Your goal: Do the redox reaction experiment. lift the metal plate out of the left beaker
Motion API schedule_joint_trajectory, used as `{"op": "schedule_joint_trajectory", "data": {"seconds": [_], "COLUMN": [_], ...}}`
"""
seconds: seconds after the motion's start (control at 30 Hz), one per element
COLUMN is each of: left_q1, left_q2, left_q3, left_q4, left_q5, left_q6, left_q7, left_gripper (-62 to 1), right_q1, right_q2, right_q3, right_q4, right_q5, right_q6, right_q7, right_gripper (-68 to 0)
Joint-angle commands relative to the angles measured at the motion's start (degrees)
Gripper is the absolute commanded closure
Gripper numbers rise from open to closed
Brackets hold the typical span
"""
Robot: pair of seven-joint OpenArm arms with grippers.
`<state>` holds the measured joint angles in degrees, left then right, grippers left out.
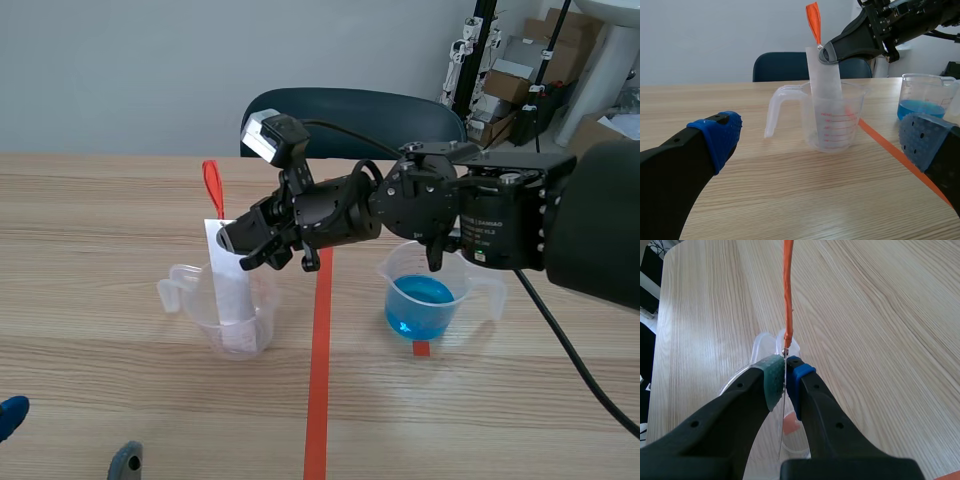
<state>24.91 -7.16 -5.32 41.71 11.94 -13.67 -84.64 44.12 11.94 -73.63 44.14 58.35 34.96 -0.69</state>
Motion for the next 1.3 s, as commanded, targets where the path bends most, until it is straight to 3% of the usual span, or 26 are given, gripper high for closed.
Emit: {"op": "schedule_joint_trajectory", "data": {"seconds": [0.0,0.17,0.43,0.7,0.8,1.27], "left_q1": [0.0,0.0,0.0,0.0,0.0,0.0], "left_q2": [-0.5,-0.5,-0.5,-0.5,-0.5,-0.5], "left_q3": [-0.4,-0.4,-0.4,-0.4,-0.4,-0.4], "left_q4": [0.4,0.4,0.4,0.4,0.4,0.4], "left_q5": [-0.3,-0.3,-0.3,-0.3,-0.3,-0.3], "left_q6": [-0.2,-0.2,-0.2,-0.2,-0.2,-0.2], "left_q7": [-0.9,-0.9,-0.9,-0.9,-0.9,-0.9], "left_gripper": [-62.3,-62.3,-62.3,-62.3,-62.3,-62.3], "right_q1": [1.4,1.4,1.4,1.4,1.5,3.5], "right_q2": [0.1,0.1,0.1,0.1,0.1,0.2], "right_q3": [0.1,0.1,0.1,0.1,0.1,0.6], "right_q4": [0.8,0.8,0.8,0.9,0.9,0.9], "right_q5": [0.4,0.4,0.4,0.4,0.4,-0.1], "right_q6": [0.3,1.2,5.5,5.9,7.8,7.8], "right_q7": [1.0,1.7,2.6,3.1,3.5,3.6], "right_gripper": [-1.5,-1.4,-0.6,-0.6,-0.6,-0.6]}}
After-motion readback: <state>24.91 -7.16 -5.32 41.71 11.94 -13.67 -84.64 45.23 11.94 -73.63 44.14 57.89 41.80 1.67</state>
